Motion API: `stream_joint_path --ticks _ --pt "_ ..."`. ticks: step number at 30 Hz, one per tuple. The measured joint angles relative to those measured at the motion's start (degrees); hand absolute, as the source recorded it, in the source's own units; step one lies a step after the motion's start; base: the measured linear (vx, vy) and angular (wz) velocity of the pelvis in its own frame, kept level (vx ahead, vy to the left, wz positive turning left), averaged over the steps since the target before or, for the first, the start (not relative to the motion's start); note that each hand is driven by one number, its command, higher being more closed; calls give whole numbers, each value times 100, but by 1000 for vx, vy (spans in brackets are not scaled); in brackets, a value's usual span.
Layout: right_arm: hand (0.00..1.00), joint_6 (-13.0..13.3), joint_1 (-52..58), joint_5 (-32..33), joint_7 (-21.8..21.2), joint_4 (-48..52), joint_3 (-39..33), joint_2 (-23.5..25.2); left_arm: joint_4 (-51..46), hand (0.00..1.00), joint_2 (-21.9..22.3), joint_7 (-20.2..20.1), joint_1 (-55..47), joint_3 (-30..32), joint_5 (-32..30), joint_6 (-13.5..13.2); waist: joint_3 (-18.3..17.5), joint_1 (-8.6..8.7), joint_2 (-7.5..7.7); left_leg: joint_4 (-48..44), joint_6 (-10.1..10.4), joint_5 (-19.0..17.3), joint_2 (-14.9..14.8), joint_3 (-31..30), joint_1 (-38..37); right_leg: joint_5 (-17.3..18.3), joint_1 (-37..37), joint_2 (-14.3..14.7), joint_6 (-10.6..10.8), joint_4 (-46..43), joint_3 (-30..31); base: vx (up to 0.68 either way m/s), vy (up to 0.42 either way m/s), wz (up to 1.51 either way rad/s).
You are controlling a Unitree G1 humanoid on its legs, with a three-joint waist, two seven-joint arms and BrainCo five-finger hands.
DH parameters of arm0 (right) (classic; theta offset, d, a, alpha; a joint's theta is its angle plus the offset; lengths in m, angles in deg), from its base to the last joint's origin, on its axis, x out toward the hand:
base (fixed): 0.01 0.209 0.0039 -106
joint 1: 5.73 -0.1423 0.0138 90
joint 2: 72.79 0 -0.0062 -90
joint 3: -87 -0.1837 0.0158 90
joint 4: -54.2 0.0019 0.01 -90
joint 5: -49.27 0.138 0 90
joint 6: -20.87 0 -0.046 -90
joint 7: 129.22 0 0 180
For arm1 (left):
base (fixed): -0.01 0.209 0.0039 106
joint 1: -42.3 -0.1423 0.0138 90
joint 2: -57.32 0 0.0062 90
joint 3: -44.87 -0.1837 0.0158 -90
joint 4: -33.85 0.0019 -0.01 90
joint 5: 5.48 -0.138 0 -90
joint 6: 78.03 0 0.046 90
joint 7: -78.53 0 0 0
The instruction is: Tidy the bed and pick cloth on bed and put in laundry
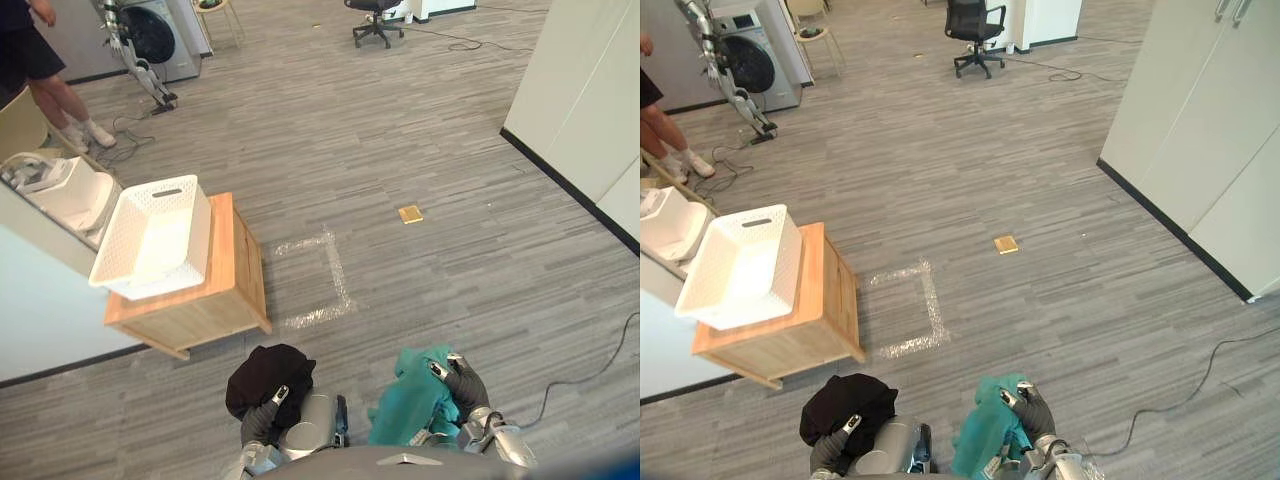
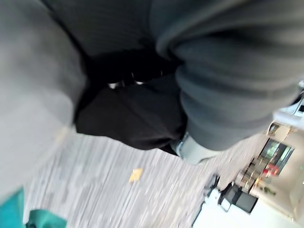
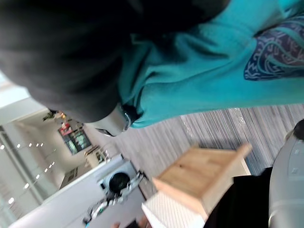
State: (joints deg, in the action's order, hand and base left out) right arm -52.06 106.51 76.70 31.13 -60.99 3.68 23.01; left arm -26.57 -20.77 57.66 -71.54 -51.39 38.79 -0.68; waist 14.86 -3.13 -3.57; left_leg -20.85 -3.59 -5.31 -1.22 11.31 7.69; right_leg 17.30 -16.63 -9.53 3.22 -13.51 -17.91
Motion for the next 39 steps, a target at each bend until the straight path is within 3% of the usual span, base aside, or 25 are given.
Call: stream_joint_path --ticks 2,3,4,5,6,8,9,10,11,12,13,15,16,18,20,22,24,26,27,28,30,32,34,36,39 --pt "100 1 22 -8 -46 106 147 13 -57 100 -214 -435 111 -34 400 239 -59 43 241 -32 50 -69 137 200 -54 -249 -213 -90 2 405 58 454 66 -2" --pt "100 19 -27 -8 -51 172 179 30 -106 100 -267 -588 211 -42 504 325 52 70 287 -769 108 -146 -29 511 287 -488 -412 -111 78 653 85 377 107 9" --pt "100 18 -119 -9 -89 148 197 9 -167 100 -327 -798 297 -98 665 398 127 26 354 -915 218 -293 -115 901 458 -493 -607 -179 185 723 143 354 117 11" --pt "100 21 -75 -10 -91 182 196 -40 -161 100 -339 -838 307 -244 692 474 82 46 296 -348 180 -89 -153 985 345 -473 -679 -119 218 715 112 256 137 2" --pt "100 -2 -56 -12 -20 71 170 -113 -158 100 -306 -881 339 -452 654 466 12 59 285 -245 -383 -174 -111 1225 181 -413 -792 -162 285 675 157 311 128 -3" --pt "100 -8 -58 -27 23 110 202 -155 -130 100 -326 -810 341 -552 582 450 -146 28 367 -193 -379 -497 36 1317 49 -460 -615 -396 380 97 158 328 136 -4" --pt "100 -7 -66 -63 69 137 194 -115 -107 100 -324 -675 313 -559 554 425 -184 37 340 -172 -401 -620 110 1307 -81 -519 -388 -562 571 -588 170 299 145 9" --pt "100 -1 -67 -78 161 172 177 -70 -142 100 -321 -417 281 -616 373 282 -173 35 413 -103 -428 -772 273 1289 -322 -680 76 -898 922 -1897 249 296 146 12" --pt "100 0 -68 -82 182 181 196 -40 -167 100 -348 -329 270 -634 330 228 -160 32 463 -62 -430 -827 356 1273 -428 -855 311 -1051 1039 -2427 322 277 140 20" --pt "100 1 -69 -120 208 185 205 59 -207 100 -448 -111 252 -646 317 161 -149 28 545 64 -433 -915 544 1148 -680 -1226 745 -1322 1111 -3516 476 211 87 29" --pt "100 2 -53 -170 220 191 219 97 -208 100 -503 62 235 -662 251 116 -136 61 607 155 -483 -972 623 1043 -840 -1205 1004 -1424 1100 -4180 485 274 80 50" --pt "100 7 147 -252 262 402 243 90 -241 100 -534 534 165 -735 85 57 -84 112 571 515 -476 -998 658 688 -1387 -900 1623 -1404 566 -5068 211 302 47 68" --pt "100 22 245 -251 263 519 272 81 -263 100 -543 627 133 -729 85 46 -78 138 562 648 -470 -994 649 535 -1546 -769 1810 -1331 392 -5062 118 273 15 82" --pt "100 45 366 -249 260 653 345 80 -366 100 -579 830 76 -702 88 0 -59 255 657 892 -447 -998 621 162 -1915 -456 2338 -1126 359 -4605 45 317 -55 101" --pt "100 65 423 -230 261 658 301 75 -362 100 -601 975 78 -704 126 45 -66 280 642 995 -376 -1013 556 -232 -2183 -387 2760 -834 313 -3497 52 357 -102 93" --pt "100 96 451 -202 249 653 298 112 -352 100 -618 1001 91 -690 119 107 -77 358 643 1069 -292 -1066 473 -633 -2324 -716 2857 -496 323 -1620 196 453 -177 113" --pt "100 132 442 -127 205 656 296 130 -351 100 -616 998 77 -656 71 96 -82 338 649 1061 -103 -1154 452 -969 -2446 -1413 2806 -325 400 182 505 467 -248 123" --pt "100 146 434 -96 131 658 322 136 -353 100 -621 997 -61 -584 -60 59 -128 327 711 1049 225 -1357 442 -1243 -2682 -1685 2755 -254 326 727 782 573 -366 98" --pt "100 154 443 -69 130 656 333 115 -324 100 -646 999 -139 -566 -69 55 -155 354 700 956 362 -1566 311 -1423 -2807 -2257 2676 -193 214 519 881 635 -446 95" --pt "100 214 405 -59 140 651 335 105 -316 100 -602 997 -194 -610 -71 51 -213 332 484 888 538 -1690 61 -1514 -2869 -2387 2757 -29 -31 90 837 539 -374 82" --pt "100 302 78 -67 138 622 432 -40 -288 100 -451 999 -181 -609 -71 -16 -268 248 131 672 650 -1648 -311 -1496 -2833 -1802 2886 138 -262 -571 549 531 -368 49" --pt "100 446 -169 -100 140 636 550 -71 -238 100 -379 1026 -184 -533 -49 -60 -277 238 137 -92 666 -1406 -390 -1498 -2560 -1311 2825 94 -335 -1037 363 431 -338 52" --pt "100 544 -326 -319 130 689 650 -144 -238 100 -297 1081 -187 -482 -40 -79 -178 231 107 -2022 788 -725 -748 -1291 -1780 -1067 2135 205 -366 -701 -11 371 -328 74" --pt "100 591 -334 -496 119 880 688 -255 -261 100 -254 1119 -200 -489 -46 -114 -156 195 -2 -3290 733 -859 -1183 -704 -1091 -1016 1530 304 -445 -248 -348 308 -232 72" --pt "100 595 -347 -529 35 1183 671 -338 -479 100 -239 1215 -241 -439 25 -90 -144 202 -27 -3273 490 -1116 -1399 180 -461 -929 871 280 -446 224 -792 245 -116 60"
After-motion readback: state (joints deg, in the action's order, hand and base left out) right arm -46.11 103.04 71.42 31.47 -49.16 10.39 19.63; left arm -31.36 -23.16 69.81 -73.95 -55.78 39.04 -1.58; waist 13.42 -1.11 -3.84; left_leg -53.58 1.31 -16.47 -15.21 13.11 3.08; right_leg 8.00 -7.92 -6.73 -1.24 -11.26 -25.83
